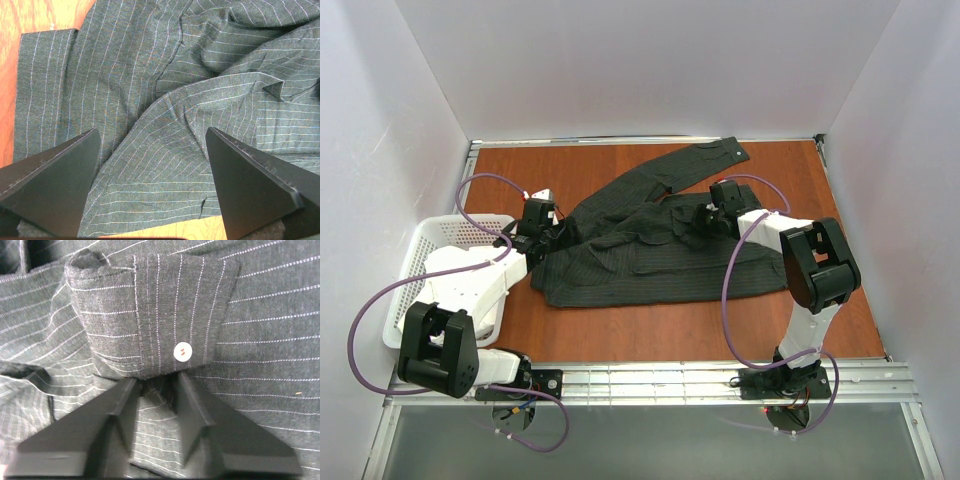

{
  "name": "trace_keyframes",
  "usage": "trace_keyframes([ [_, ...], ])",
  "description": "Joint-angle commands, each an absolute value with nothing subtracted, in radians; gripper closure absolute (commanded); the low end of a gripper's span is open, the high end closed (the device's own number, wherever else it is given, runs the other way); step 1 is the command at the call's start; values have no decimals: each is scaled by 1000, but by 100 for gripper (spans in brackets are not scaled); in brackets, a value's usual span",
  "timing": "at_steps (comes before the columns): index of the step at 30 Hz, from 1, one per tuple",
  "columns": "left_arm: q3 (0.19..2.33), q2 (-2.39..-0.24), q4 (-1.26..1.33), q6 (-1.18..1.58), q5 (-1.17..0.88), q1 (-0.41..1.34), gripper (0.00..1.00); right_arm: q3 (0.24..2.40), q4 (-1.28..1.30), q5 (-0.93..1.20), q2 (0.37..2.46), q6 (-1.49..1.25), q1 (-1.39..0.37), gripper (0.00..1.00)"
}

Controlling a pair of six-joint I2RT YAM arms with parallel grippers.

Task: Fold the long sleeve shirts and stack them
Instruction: Fold the shirt

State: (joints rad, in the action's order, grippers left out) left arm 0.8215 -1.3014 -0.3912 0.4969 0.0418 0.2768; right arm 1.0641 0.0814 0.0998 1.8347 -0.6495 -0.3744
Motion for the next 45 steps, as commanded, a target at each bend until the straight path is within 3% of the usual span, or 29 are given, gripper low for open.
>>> trace_keyframes([
  [1, 813, -1298, -390, 491, 37, 272, 19, 1069, 101, 84, 1802, -635, -380, 76],
  [8, 813, -1296, -390, 491, 37, 270, 19, 1123, 163, 58, 1761, -568, -380, 99],
  [29, 818, -1339, -403, 495, 29, 262, 21, 1449, 575, 69, 1514, -351, -397, 99],
  [45, 739, -1272, -377, 663, -163, 282, 35, 1649, 488, 337, 1493, -336, -396, 99],
])
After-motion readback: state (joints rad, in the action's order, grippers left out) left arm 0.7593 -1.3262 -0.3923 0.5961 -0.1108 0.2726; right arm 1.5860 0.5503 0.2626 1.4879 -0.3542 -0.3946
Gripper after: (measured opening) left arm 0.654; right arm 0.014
